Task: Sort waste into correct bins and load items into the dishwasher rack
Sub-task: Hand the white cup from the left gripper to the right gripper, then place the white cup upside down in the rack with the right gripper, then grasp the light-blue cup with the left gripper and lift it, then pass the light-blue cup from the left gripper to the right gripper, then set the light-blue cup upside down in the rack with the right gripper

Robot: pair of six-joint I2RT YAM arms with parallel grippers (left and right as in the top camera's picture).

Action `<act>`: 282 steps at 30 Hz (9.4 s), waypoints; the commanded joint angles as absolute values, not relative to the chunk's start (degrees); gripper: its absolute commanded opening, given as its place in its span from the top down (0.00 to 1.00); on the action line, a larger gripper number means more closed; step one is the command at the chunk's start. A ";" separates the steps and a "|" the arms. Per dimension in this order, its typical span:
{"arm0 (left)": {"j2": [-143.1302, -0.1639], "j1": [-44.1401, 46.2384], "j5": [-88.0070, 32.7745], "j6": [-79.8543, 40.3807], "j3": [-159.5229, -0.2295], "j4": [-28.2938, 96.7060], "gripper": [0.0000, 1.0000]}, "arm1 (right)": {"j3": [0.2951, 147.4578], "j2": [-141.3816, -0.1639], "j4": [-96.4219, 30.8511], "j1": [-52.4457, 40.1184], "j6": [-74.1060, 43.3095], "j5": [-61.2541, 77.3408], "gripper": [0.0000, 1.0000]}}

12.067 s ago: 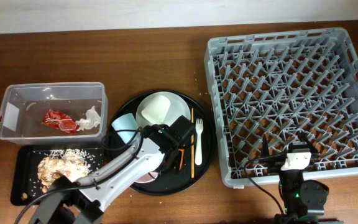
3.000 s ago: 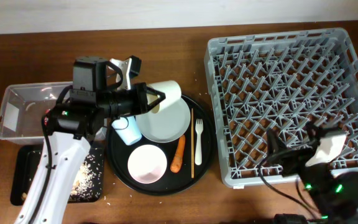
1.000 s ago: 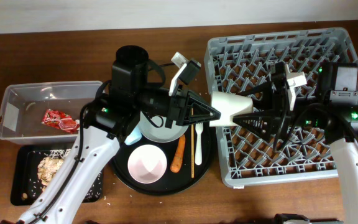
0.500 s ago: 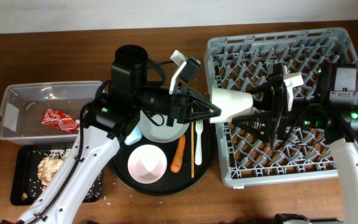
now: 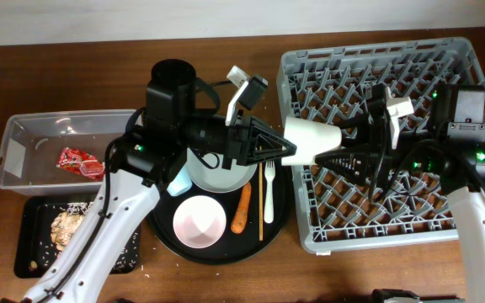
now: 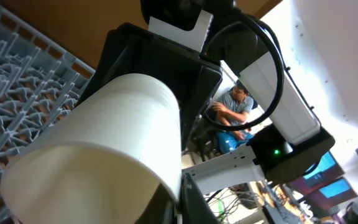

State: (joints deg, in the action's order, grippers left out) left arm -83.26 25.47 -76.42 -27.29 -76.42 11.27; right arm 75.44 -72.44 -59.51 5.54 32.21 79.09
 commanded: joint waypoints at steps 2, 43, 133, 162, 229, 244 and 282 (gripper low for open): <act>-83.37 25.74 -77.78 -27.75 -77.52 10.39 0.82 | 76.09 -72.49 -58.89 5.21 32.60 80.73 0.45; -83.35 19.51 -18.37 -16.60 -77.49 50.37 0.81 | 82.54 -90.39 -74.15 5.28 -2.44 -0.71 0.53; -109.16 6.59 -21.89 10.96 -84.86 70.19 0.84 | 95.85 -90.48 -80.99 5.26 -2.42 6.22 0.01; -108.75 6.59 -85.91 18.37 -110.83 69.82 1.00 | 95.85 -90.48 -80.18 5.28 -2.42 18.33 0.01; -108.64 15.29 -90.19 18.94 -110.74 52.12 1.00 | 90.83 -90.48 -55.33 -4.23 14.57 72.62 0.22; -108.64 15.22 -90.19 18.92 -110.74 52.77 1.00 | 90.85 -90.48 -52.99 -4.36 14.57 72.49 0.29; -108.64 10.59 -47.44 15.40 -110.74 73.38 0.81 | 97.08 -90.50 -73.80 2.55 -5.02 6.79 0.46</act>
State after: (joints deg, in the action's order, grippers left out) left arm -109.08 10.74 -57.39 18.39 -110.08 72.16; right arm 95.90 -90.94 -73.58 2.37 -3.44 12.53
